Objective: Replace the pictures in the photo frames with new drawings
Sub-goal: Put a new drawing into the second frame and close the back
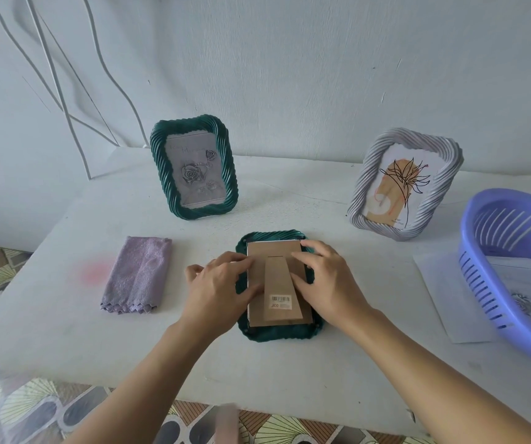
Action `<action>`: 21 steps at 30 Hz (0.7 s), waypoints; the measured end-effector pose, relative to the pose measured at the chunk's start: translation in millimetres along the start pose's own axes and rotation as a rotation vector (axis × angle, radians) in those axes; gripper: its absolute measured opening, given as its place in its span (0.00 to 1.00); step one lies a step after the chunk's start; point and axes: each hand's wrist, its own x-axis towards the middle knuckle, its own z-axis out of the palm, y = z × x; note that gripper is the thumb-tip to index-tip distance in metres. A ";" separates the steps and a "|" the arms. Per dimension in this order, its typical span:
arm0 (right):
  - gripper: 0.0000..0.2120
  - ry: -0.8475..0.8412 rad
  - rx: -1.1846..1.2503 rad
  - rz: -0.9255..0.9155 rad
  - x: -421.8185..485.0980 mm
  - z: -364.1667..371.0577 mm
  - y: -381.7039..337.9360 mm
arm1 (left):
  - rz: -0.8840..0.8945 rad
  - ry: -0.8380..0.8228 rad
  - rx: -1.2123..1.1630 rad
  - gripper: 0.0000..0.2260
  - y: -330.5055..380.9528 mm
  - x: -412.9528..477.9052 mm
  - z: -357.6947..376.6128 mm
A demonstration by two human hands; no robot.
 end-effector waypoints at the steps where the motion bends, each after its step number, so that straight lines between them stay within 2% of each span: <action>1: 0.18 0.004 0.000 0.003 0.4 0.8 -0.1 | 0.001 -0.003 0.001 0.20 -0.1 -0.2 0.1; 14: 0.17 0.035 -0.026 -0.026 3.5 6.4 6.5 | 0.020 -0.025 0.045 0.19 1.5 4.0 -1.3; 21: 0.17 0.059 -0.017 -0.021 4.0 9.0 7.9 | 0.027 -0.086 0.063 0.23 -1.3 4.7 -4.7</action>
